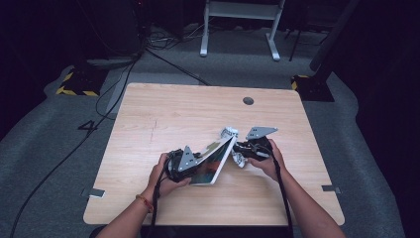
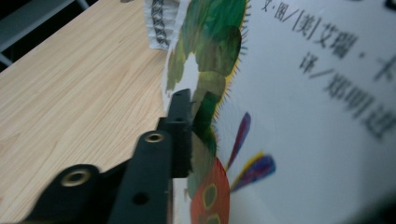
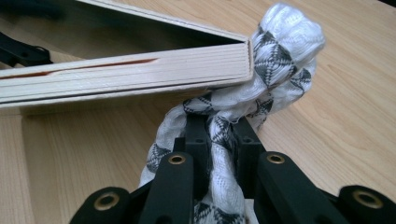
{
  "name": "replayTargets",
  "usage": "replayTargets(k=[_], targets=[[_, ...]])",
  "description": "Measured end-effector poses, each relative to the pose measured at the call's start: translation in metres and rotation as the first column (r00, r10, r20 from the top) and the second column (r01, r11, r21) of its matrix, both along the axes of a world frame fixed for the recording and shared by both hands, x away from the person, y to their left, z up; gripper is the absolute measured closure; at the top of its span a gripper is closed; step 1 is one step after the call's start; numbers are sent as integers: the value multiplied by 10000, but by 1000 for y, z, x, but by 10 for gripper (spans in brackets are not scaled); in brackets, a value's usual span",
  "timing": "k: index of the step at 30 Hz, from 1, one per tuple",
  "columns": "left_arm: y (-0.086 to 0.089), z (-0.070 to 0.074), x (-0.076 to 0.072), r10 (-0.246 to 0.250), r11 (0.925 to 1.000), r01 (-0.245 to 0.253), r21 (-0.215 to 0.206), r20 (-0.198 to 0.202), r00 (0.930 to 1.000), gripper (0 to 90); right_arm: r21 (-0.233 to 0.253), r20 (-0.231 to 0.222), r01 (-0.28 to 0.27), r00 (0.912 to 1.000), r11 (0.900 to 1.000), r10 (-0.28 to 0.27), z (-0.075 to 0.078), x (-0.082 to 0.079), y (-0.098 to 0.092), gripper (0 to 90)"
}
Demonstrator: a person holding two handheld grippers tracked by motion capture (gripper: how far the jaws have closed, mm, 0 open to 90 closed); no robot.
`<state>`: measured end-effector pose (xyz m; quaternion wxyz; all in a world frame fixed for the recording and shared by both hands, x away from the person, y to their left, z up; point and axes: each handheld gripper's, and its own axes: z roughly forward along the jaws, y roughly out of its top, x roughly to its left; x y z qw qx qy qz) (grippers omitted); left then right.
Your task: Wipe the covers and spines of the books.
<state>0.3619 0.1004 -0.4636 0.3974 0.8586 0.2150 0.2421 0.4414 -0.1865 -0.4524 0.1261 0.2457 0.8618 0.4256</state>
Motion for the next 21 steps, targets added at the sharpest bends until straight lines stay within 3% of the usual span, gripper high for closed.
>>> replayTargets(k=[1, 4, 5, 11, 16, 21], targets=[[1, 0, 0, 122, 9999, -122, 85, 69, 9999, 786, -6, 80, -32, 10000, 10000, 32, 1, -1, 1, 812], [7, -1, 2, 339, 9994, -338, 60, -182, 9993, 862, 144, 417, 22, 9991, 9999, -28, 6, -2, 1, 813], [10, -1, 4, 354, 9992, -360, -174, -337, 9988, 876, 305, 512, 23, 9987, 9995, -38, 9, -3, 0, 814], [14, 0, 4, 273, 9991, -289, -295, -536, 9982, 878, 869, 1192, 209, 9924, 9960, -312, 23, -3, -1, 813], [18, -3, 7, 39, 9973, -102, -721, -869, 9962, 877, 1009, 1180, 104, 9928, 9948, -224, 24, -2, -2, 813], [19, -4, 7, -9, 9964, -68, -840, -911, 9958, 877, 749, 819, 60, 9966, 9972, -122, 12, 4, 3, 814]])
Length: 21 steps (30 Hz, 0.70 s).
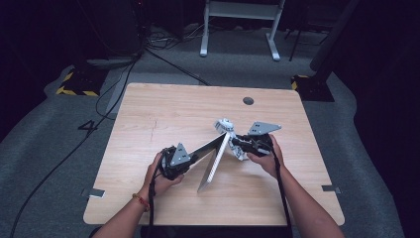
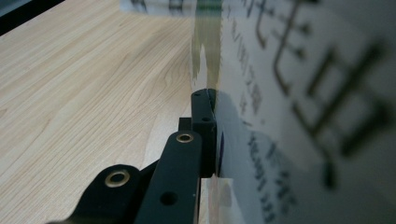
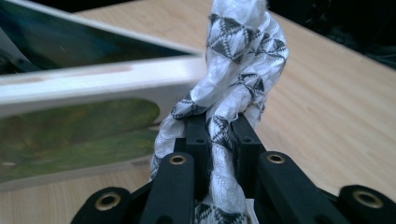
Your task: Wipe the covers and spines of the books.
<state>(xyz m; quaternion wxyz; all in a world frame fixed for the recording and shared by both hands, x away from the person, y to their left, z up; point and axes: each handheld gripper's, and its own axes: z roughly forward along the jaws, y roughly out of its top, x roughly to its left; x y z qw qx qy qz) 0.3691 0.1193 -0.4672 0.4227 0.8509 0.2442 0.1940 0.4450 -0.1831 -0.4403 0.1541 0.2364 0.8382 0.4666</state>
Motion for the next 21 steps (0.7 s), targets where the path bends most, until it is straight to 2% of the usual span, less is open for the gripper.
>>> replayTargets(k=[3, 6, 8, 11, 14, 17, 19, 21], targets=[[0, -1, 0, -80, 9999, 80, -69, -28, 10000, 877, -544, -419, -93, 9991, 9985, 71, -18, 4, 7, 814], [-1, -2, -1, -146, 9999, 146, -92, -31, 9999, 876, -729, -787, -143, 9969, 9972, 85, -30, 5, 9, 813], [-1, -2, -1, -123, 9999, 123, -116, -35, 9999, 875, -680, -836, -149, 9965, 9976, 92, -32, 4, 9, 811], [-2, -4, -4, -138, 9997, 137, -179, -69, 9999, 875, -891, -506, -195, 9986, 9958, 150, -27, -9, 7, 810], [-4, -5, -5, -119, 9996, 116, -242, -123, 9999, 874, -855, -188, -472, 9988, 9952, 457, -19, -24, 3, 811], [-6, -5, -4, -47, 9995, 39, -309, -237, 9997, 873, -725, 146, -948, 9953, 9929, 961, -11, -40, 5, 811], [-6, -6, -4, -89, 9994, 79, -332, -297, 9995, 869, -881, 338, -1189, 9919, 9890, 1223, -7, -50, 9, 810], [-7, -7, -4, -234, 9990, 218, -398, -400, 9989, 858, -696, 314, -1420, 9890, 9874, 1444, -5, -55, 12, 810]])
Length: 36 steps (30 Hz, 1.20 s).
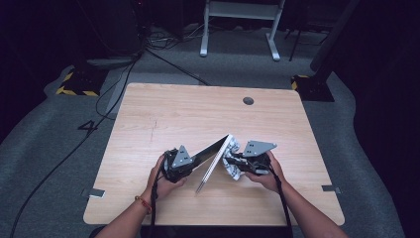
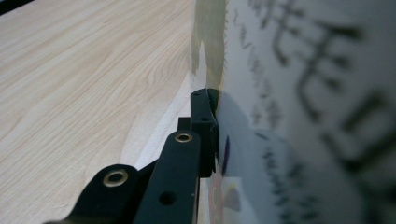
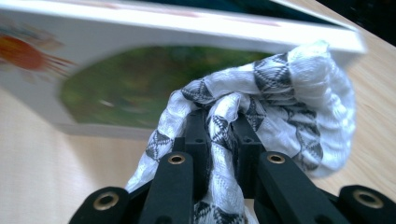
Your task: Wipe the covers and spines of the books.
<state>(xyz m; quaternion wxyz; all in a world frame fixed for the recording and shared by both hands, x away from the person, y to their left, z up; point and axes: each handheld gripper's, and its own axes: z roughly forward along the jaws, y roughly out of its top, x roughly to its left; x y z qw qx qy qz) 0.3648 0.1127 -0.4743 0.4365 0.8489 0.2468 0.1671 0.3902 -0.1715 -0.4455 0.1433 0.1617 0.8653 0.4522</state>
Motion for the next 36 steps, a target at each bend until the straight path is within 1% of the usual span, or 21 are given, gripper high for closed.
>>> replayTargets(k=[1, 2, 4, 7, 9, 10, 11, 12, 15, 17, 19, 22, 23, 25, 26, 27, 28, 31, 34, 35, 36], targets=[[0, 0, 0, 0, 10000, 0, 0, 0, 10000, 844, -70, 18, -26, 10000, 10000, 26, 0, -2, 2, 810], [-1, -1, -1, -259, 9997, 259, 32, -17, 9997, 831, -138, 36, -40, 10000, 9999, 40, -1, -2, 4, 810], [-1, -2, -2, -324, 9995, 324, 57, 17, 9995, 817, -79, -67, -64, 10000, 9999, 63, -5, -2, 5, 810], [2, 0, -4, -530, 9986, 530, -63, 54, 9986, 787, -129, -173, -36, 9998, 9999, 33, -9, -1, 6, 811], [6, 2, -7, -757, 9969, 758, -190, 14, 9971, 743, -185, -204, -68, 9998, 9998, 65, -10, 0, 7, 811], [7, 3, -9, -837, 9965, 837, -29, 93, 9964, 725, -169, -217, -74, 9997, 9998, 70, -10, -1, 8, 811], [7, 4, -13, -952, 9951, 945, 280, 240, 9952, 712, -157, -236, -122, 9997, 9998, 118, -11, -2, 8, 811], [7, 4, -13, -952, 9951, 945, 280, 240, 9952, 701, -157, -236, -122, 9997, 9998, 118, -11, -2, 8, 811], [8, 6, -25, -1319, 9872, 1272, 965, 437, 9903, 677, -256, -231, -377, 9990, 9990, 371, -12, -7, 14, 811], [8, 5, -28, -1354, 9862, 1306, 1013, 414, 9899, 641, -301, -233, -462, 9987, 9985, 455, -12, -9, 16, 811], [11, 3, -33, -1320, 9839, 1267, 1262, 347, 9906, 591, -332, -177, -551, 9984, 9979, 545, -11, -10, 18, 811], [16, 0, -40, -1368, 9831, 1333, 1253, 203, 9904, 544, -350, -171, -553, 9984, 9979, 548, -12, -11, 21, 811], [16, 0, -41, -1300, 9851, 1270, 1162, 187, 9913, 511, -361, -209, -583, 9981, 9976, 576, -12, -10, 21, 811], [16, 0, -43, -1269, 9857, 1249, 1127, 105, 9919, 422, -356, -253, -588, 9980, 9976, 579, -13, -10, 22, 812], [15, 0, -44, -1218, 9871, 1206, 1051, 48, 9925, 422, -372, -274, -605, 9978, 9975, 595, -14, -10, 22, 812], [14, 0, -45, -1187, 9883, 1190, 950, -94, 9929, 340, -392, -296, -613, 9978, 9974, 601, -16, -10, 23, 812], [11, 0, -48, -1216, 9875, 1231, 987, -207, 9924, 313, -384, -314, -625, 9976, 9973, 613, -16, -10, 24, 811], [3, -1, -52, -1240, 9873, 1262, 964, -286, 9919, 255, -406, -335, -645, 9974, 9971, 632, -17, -11, 26, 812], [-2, 0, -55, -1343, 9855, 1366, 1002, -290, 9905, 232, -416, -358, -773, 9965, 9961, 758, -18, -12, 28, 812], [-7, 0, -57, -1323, 9882, 1346, 726, -350, 9906, 221, -442, -318, -835, 9961, 9955, 822, -18, -14, 31, 811], [-10, 0, -57, -1287, 9893, 1308, 641, -359, 9910, 218, -441, -335, -882, 9957, 9951, 867, -18, -15, 32, 812]])
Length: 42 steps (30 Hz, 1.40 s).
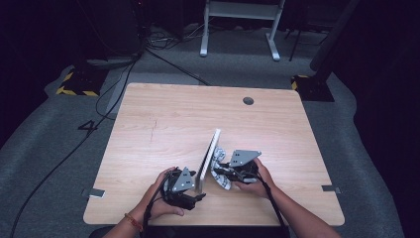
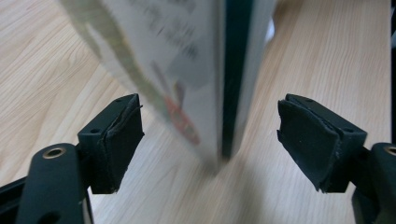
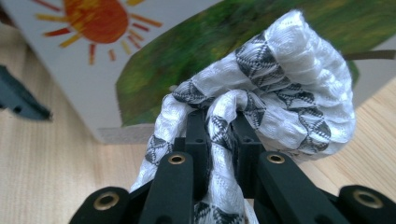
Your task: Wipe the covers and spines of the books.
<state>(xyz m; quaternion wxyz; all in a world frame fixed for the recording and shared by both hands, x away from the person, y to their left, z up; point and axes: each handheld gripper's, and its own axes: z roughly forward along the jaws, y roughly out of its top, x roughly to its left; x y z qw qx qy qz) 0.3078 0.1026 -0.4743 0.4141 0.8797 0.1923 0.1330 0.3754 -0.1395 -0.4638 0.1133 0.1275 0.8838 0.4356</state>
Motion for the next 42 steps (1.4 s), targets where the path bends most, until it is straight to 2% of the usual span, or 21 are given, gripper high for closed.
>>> replayTargets(k=[4, 6, 8, 10, 11, 12, 14, 16, 17, 18, 19, 22, 24, 25, 28, 30, 32, 35, 36, 39, 42], targets=[[-11, -1, 1, 435, 9988, -430, -242, 191, 9989, 212, 9, 44, -100, 9999, 10000, 100, 0, -2, 3, 811], [-19, -2, 3, 1145, 9933, -1128, -268, 717, 9908, 315, 20, 105, -58, 9999, 10000, 57, 0, -3, 6, 811], [-17, -2, 8, 1496, 9883, -1474, -393, 606, 9869, 435, 109, 200, 67, 9998, 9999, -69, 0, -3, 5, 812], [-16, -2, 9, 1672, 9856, -1649, -380, 670, 9836, 500, 331, 351, 203, 9992, 9992, -215, 2, -3, 3, 813], [-15, -2, 10, 1854, 9823, -1830, -389, 730, 9799, 500, 331, 351, 203, 9992, 9992, -215, 2, -3, 3, 813], [-13, -2, 10, 1973, 9801, -1947, -389, 783, 9772, 591, 663, 474, 342, 9982, 9972, -374, 9, -1, 1, 814], [-9, -1, 15, 2252, 9743, -2239, -250, 821, 9708, 640, 718, 580, 330, 9976, 9969, -372, 14, 0, 2, 814], [-6, -1, 19, 2810, 9596, -2789, -366, 833, 9561, 727, 827, 770, 388, 9960, 9958, -452, 17, 0, 3, 815], [-3, 1, 21, 2907, 9565, -2873, -497, 845, 9531, 764, 909, 830, 377, 9955, 9951, -453, 19, -1, 4, 815], [-3, 1, 21, 2907, 9565, -2873, -497, 845, 9531, 792, 909, 830, 377, 9955, 9951, -453, 19, -1, 4, 815], [1, 5, 25, 2805, 9581, -2749, -810, 677, 9575, 795, 975, 1113, 286, 9930, 9948, -395, 25, -3, 8, 816], [-1, 10, 26, 2874, 9554, -2791, -965, 859, 9540, 796, 1177, 1524, 249, 9874, 9927, -428, 33, -6, 10, 817], [-1, 18, 29, 2912, 9506, -2783, -1373, 855, 9528, 797, 1259, 1655, 237, 9852, 9918, -445, 37, -7, 11, 818], [-3, 25, 30, 2945, 9456, -2775, -1699, 843, 9519, 796, 1566, 1773, 134, 9833, 9876, -415, 46, -8, 10, 819], [-6, 33, 33, 2826, 9416, -2602, -2138, 817, 9557, 797, 1446, 1896, 211, 9806, 9893, -487, 51, -9, 10, 822], [-6, 35, 33, 2771, 9417, -2535, -2213, 830, 9572, 796, 1300, 1950, 440, 9784, 9905, -691, 50, -8, 6, 823], [-5, 39, 33, 2736, 9372, -2474, -2459, 783, 9586, 796, 1252, 1814, 833, 9777, 9886, -1054, 46, -2, -1, 823], [-5, 40, 33, 2667, 9380, -2386, -2513, 838, 9601, 796, 1255, 1541, 1216, 9780, 9846, -1404, 40, 6, -9, 823], [-4, 41, 33, 2583, 9396, -2299, -2536, 847, 9623, 796, 1122, 1415, 1485, 9763, 9825, -1637, 34, 10, -15, 823], [-3, 43, 32, 2481, 9402, -2177, -2620, 891, 9646, 797, 855, 1559, 1753, 9699, 9808, -1870, 29, 12, -19, 823], [-3, 46, 31, 2417, 9394, -2088, -2718, 932, 9659, 796, 802, 1304, 2307, 9621, 9697, -2396, 24, 20, -32, 823]])
